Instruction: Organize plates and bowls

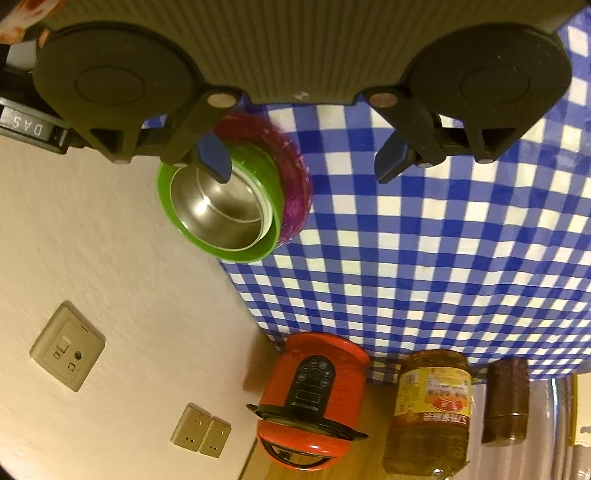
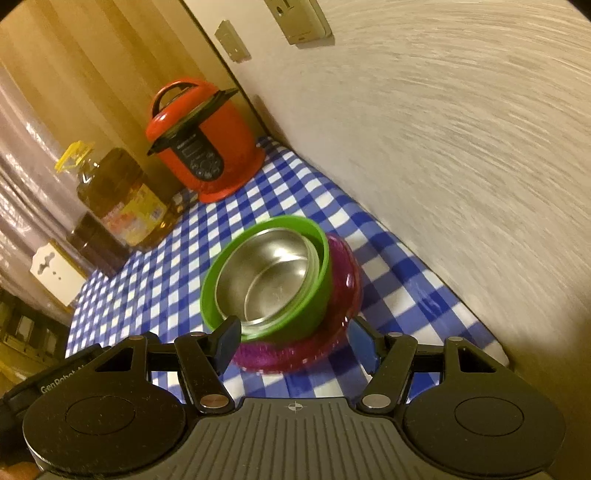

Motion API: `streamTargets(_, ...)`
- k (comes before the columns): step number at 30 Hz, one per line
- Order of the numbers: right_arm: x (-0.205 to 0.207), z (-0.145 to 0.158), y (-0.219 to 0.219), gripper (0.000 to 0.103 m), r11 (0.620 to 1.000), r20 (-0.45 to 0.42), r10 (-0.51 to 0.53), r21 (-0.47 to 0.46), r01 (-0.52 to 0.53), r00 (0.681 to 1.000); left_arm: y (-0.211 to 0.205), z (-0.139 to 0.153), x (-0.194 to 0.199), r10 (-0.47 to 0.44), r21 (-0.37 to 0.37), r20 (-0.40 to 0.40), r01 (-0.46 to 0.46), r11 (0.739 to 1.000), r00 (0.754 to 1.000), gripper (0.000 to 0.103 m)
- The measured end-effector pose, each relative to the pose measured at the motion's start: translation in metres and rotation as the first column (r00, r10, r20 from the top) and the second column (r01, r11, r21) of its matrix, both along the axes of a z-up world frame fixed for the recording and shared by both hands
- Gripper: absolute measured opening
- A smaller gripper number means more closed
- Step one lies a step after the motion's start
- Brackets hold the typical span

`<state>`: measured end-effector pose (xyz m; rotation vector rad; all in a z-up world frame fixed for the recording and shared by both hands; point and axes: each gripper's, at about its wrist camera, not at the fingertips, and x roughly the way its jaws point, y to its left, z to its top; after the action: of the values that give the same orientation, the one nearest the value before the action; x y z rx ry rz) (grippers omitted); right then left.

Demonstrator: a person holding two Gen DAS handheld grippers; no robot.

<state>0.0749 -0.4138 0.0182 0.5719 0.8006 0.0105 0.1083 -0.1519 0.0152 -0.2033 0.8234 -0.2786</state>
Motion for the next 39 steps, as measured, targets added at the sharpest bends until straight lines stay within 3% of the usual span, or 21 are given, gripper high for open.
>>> streamTargets(8,-0.023,0.003,0.009,0.065,0.998,-0.008,0.037,-0.045,-0.037,0.999,0.009,0.009,-0.027,0.020,0.027,-0.016,-0.020,0.999,1.000,0.085)
streamTargets(18,-0.046,0.012,0.032,0.065,0.974,0.017,0.129,-0.190,-0.124,0.991,0.014,0.016,-0.055,0.009,0.120,0.002,-0.009,0.993,1.000,0.085)
streamTargets(39,-0.083,0.006,0.051,0.065,0.933,-0.035,0.196,-0.300,-0.198,0.980,0.014,0.013,-0.104,-0.002,0.161,-0.021,0.006,0.987,1.000,0.086)
